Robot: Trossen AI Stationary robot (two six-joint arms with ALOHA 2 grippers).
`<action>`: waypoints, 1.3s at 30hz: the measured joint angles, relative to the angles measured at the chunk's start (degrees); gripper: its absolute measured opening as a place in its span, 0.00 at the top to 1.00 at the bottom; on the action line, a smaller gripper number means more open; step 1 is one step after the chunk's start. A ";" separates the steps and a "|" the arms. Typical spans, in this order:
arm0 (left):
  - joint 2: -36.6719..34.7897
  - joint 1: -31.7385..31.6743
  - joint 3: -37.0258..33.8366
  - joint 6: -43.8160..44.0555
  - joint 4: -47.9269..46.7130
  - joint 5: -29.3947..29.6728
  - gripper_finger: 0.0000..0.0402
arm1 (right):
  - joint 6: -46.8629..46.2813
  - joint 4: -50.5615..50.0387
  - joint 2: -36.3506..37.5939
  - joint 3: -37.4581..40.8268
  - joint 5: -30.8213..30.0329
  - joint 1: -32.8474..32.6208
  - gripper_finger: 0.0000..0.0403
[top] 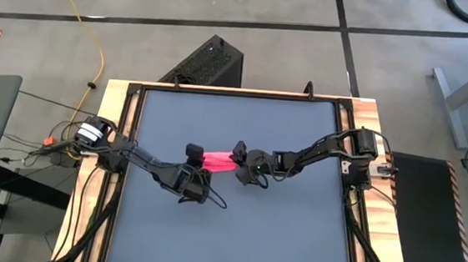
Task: Roll towel
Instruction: Roll the light red towel
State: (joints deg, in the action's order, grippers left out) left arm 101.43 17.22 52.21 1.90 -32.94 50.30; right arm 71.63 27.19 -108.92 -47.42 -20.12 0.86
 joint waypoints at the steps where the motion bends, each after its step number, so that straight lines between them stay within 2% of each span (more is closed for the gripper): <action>1: 0.00 -0.32 0.02 0.11 -0.55 -0.02 1.00 | -0.44 -0.38 0.00 -0.04 0.02 0.00 0.93; 8: -0.07 -1.20 -0.02 0.50 -1.27 -1.21 1.00 | -3.45 0.31 -3.18 -0.24 0.77 -1.29 0.94; 14: -0.17 -1.72 0.00 0.99 -0.42 -11.65 0.99 | 0.47 3.22 -6.95 -0.45 -0.28 -3.07 0.94; 19: -1.15 -1.69 -0.25 2.77 -1.24 -16.68 0.90 | 1.04 4.01 -7.04 -0.48 -1.31 -3.09 0.94; 23: -4.70 -1.67 -0.39 4.82 -3.29 -18.07 0.83 | 1.53 3.70 -6.75 -0.48 -0.95 -2.93 0.94; 28: -13.94 -1.13 -0.38 4.93 -1.68 -17.27 0.78 | 1.74 3.68 -6.74 -0.48 -0.67 -2.97 0.94; 33: -21.86 -4.55 -4.88 8.73 17.49 -18.61 0.78 | 1.74 3.85 -6.73 -0.48 -0.35 -2.97 0.93; 36: -21.36 -8.58 -9.98 12.64 29.49 -20.84 0.80 | 1.76 3.90 -6.73 -0.48 -0.22 -3.02 0.93; 39: -17.49 -11.64 -14.72 15.47 42.18 -25.04 0.83 | 1.83 3.65 -6.74 -0.76 -0.20 -3.08 0.93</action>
State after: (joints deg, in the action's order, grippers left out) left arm 83.93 5.58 37.48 17.37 9.24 25.26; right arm 73.46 30.85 -115.66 -48.18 -20.32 -2.22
